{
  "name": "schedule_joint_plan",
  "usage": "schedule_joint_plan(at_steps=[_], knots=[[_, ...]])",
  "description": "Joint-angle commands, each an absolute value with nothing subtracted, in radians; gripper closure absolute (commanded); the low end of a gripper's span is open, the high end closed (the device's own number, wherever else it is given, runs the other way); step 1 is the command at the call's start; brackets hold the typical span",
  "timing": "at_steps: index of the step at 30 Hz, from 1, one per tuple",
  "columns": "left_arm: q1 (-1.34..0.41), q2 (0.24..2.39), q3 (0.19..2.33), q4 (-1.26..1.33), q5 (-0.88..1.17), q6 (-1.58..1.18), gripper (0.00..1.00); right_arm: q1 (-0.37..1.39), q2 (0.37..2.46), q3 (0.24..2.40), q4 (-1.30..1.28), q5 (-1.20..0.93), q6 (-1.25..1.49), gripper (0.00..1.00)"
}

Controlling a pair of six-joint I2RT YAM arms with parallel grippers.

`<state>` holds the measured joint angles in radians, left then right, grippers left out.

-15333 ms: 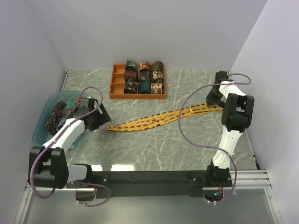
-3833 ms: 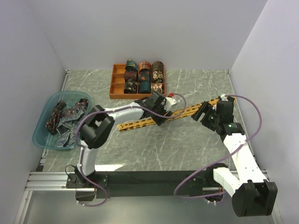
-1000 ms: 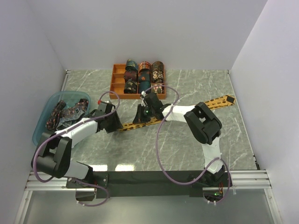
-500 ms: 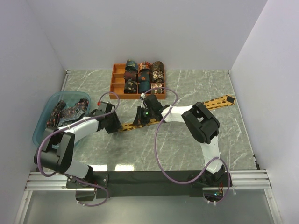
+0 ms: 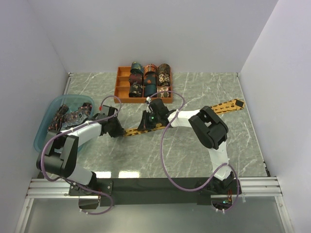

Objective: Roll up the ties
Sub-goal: Roll the tie

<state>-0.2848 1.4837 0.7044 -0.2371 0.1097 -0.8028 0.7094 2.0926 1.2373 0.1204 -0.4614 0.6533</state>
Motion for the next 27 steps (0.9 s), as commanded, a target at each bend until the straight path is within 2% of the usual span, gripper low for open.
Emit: schedule_joint_plan(at_steps=[1,9,17,27], knots=[[-0.282,1.448,0.727,-0.23,0.127,-0.79,0.81,0.719,2.125,1.226,0.101,-0.434,0.624,1.0],[-0.288,1.396,0.81,-0.276,0.176,-0.775,0.89,0.718,2.128,1.227,0.1,-0.434,0.623,1.0],[-0.354,1.373,0.876,-0.278,0.209,-0.799,0.87,0.719,2.138,1.238,0.106,-0.44,0.629,1.0],[-0.462,1.496,0.951,-0.219,0.204,-0.834,0.86,0.719,2.111,1.221,0.126,-0.442,0.627,1.0]])
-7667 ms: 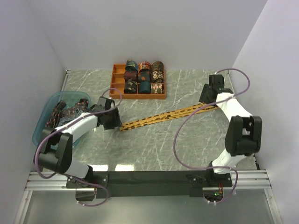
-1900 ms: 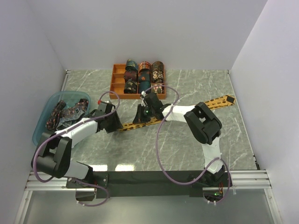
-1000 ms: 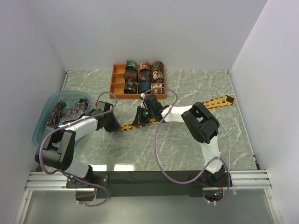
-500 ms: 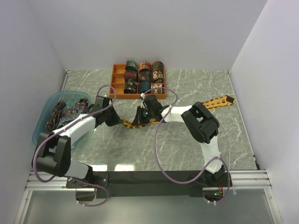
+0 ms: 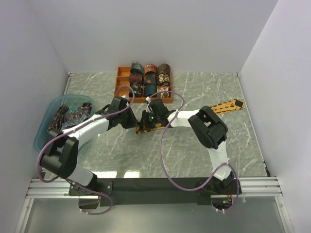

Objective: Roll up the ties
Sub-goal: Roll the tie

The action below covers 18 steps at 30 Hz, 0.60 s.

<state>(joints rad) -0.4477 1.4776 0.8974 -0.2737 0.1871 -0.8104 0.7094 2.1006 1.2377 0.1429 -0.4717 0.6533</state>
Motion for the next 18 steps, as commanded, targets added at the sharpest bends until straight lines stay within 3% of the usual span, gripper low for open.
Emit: schedule_joint_plan(at_steps=[1,18], knots=[[-0.462,1.499,0.954,-0.218,0.201,-0.836,0.86,0.719,2.108,1.221,0.124,-0.443,0.626,1.0],[-0.462,1.525,0.979,-0.23,0.184,-0.807,0.86,0.704,1.987,1.212,0.094,-0.41,0.584,0.97]])
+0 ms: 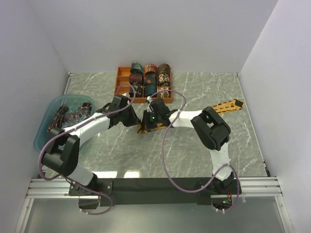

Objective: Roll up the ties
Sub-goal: Roll the tie

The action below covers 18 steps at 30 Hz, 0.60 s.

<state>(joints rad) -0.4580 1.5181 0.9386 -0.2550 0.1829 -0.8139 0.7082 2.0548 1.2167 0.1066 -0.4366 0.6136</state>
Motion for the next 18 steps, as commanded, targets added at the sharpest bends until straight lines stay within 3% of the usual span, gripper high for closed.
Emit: schedule_joint_plan(at_steps=[1,13,18], knots=[[-0.462,1.526,0.983,-0.23,0.187,-0.805,0.86,0.703,1.982,1.209,0.094,-0.402,0.583,0.96],[-0.486,1.595,1.008,-0.218,0.219,-0.799,0.83,0.661,1.859,1.115,0.057,-0.265,0.538,0.92],[-0.494,1.635,1.017,-0.186,0.225,-0.808,0.78,0.647,1.833,1.085,0.083,-0.285,0.545,0.87]])
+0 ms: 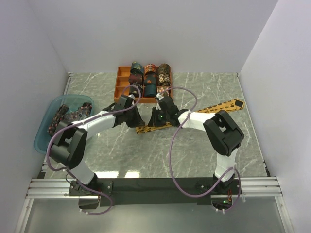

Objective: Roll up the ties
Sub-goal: Roll the tie

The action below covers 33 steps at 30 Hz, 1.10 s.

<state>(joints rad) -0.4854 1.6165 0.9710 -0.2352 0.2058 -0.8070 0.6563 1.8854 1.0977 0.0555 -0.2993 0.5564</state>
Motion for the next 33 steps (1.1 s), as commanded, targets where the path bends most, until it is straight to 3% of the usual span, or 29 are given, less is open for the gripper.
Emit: schedule_joint_plan(at_steps=[1,5,10,33], knots=[[-0.498,1.65,1.02,-0.181,0.229,-0.81,0.76,0.646,1.83,1.075,0.086,-0.287,0.548,0.86],[-0.503,1.681,1.026,-0.158,0.229,-0.813,0.65,0.641,1.818,1.049,0.112,-0.268,0.566,0.83],[-0.505,1.704,1.008,-0.106,0.233,-0.844,0.61,0.623,1.799,1.0,0.159,-0.279,0.604,0.76],[-0.506,1.753,0.939,-0.012,0.252,-0.916,0.78,0.584,1.819,0.983,0.279,-0.322,0.678,0.69]])
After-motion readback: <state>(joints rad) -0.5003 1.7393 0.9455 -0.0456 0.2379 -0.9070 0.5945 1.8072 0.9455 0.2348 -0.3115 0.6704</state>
